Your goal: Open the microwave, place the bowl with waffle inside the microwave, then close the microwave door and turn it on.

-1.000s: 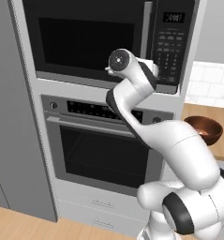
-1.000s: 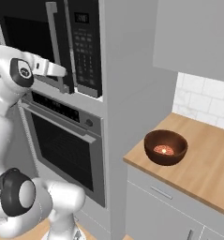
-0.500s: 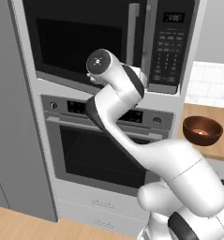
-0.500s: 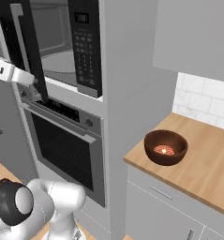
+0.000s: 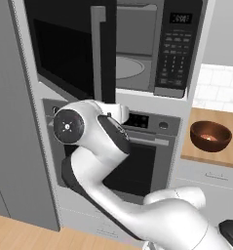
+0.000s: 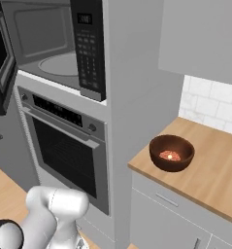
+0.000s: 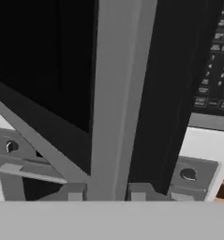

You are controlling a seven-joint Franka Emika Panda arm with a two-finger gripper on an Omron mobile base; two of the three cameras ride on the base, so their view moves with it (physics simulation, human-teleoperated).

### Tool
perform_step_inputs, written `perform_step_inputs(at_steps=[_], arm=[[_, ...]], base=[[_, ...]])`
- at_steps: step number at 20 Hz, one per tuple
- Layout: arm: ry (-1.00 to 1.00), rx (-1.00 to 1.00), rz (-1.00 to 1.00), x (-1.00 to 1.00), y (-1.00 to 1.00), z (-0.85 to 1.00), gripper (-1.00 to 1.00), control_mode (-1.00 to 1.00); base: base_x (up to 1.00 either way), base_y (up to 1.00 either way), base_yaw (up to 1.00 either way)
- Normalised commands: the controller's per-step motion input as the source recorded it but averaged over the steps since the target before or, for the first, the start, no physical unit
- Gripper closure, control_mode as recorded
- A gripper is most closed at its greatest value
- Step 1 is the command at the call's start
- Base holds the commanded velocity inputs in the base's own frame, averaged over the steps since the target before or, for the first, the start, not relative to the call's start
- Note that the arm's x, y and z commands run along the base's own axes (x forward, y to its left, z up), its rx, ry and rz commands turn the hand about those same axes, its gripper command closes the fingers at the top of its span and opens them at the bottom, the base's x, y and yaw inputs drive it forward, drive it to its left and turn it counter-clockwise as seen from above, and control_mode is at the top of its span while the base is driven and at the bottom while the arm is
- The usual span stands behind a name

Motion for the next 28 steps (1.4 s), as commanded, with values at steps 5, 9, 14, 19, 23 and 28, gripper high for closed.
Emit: perform_step_inputs(at_steps=[5,9,14,19,23,28], arm=[[-0.05,0.01,0.18,-0.99,0.07,-0.39,-1.0,-1.0],[0.0,0.1,0.24,-1.0,0.0,0.0,-1.0,-1.0],[0.01,0.32,0.27,-0.83,-0.48,0.55,-1.0,-1.0],[-0.04,0.59,0.14,-0.17,-1.0,0.78,-1.0,-1.0],[-0.07,0.6,0.09,0.01,-1.0,0.62,-1.0,-1.0],[0.0,0.54,0.2,0.08,-0.65,0.32,-1.0,-1.0]], base=[[0.0,0.0,0.0],[0.0,0.0,0.0],[0.0,0.0,0.0],[0.0,0.0,0.0],[0.0,0.0,0.0],[0.0,0.0,0.0]])
